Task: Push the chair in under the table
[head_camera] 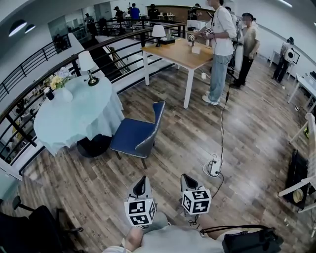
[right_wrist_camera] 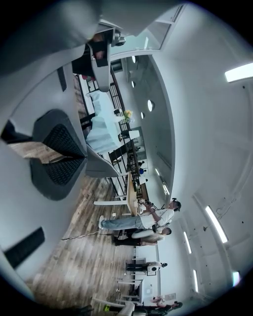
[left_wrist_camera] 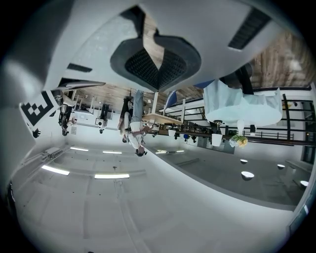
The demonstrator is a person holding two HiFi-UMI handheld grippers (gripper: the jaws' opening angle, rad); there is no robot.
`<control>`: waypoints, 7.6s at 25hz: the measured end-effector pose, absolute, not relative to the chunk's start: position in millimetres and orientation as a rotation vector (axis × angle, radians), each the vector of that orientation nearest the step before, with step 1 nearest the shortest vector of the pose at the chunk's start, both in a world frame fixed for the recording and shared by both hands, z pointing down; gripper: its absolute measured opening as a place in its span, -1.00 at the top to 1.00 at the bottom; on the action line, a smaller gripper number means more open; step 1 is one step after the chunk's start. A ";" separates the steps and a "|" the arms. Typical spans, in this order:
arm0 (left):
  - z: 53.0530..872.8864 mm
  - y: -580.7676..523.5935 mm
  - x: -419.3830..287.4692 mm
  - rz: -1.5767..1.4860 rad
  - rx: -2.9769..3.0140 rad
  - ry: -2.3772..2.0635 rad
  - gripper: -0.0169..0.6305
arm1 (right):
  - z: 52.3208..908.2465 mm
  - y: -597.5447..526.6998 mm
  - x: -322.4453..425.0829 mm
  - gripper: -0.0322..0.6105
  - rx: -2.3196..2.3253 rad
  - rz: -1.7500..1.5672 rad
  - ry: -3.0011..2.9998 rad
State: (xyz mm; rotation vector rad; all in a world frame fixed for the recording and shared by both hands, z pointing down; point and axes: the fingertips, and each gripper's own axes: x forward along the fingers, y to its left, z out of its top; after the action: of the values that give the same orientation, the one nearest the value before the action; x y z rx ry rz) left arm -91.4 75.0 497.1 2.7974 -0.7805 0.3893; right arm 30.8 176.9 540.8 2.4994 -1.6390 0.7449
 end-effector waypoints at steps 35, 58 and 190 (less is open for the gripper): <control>497.2 -104.8 92.4 0.357 2.795 -0.740 0.94 | 540.7 -2.5 199.7 0.85 2.443 0.740 -1.639; 523.6 -190.2 122.3 0.411 2.724 -0.786 0.94 | 553.9 -98.2 236.3 0.85 2.346 0.775 -1.683; 670.4 -410.0 141.5 0.945 2.510 -1.166 0.37 | 637.2 -444.5 231.4 0.52 1.498 0.794 -2.232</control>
State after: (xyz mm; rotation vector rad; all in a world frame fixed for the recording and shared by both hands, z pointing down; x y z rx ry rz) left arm 141.5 -410.0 670.4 2.5098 -1.1656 0.9447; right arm 231.4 -444.5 637.2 1.4982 -2.2318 0.7940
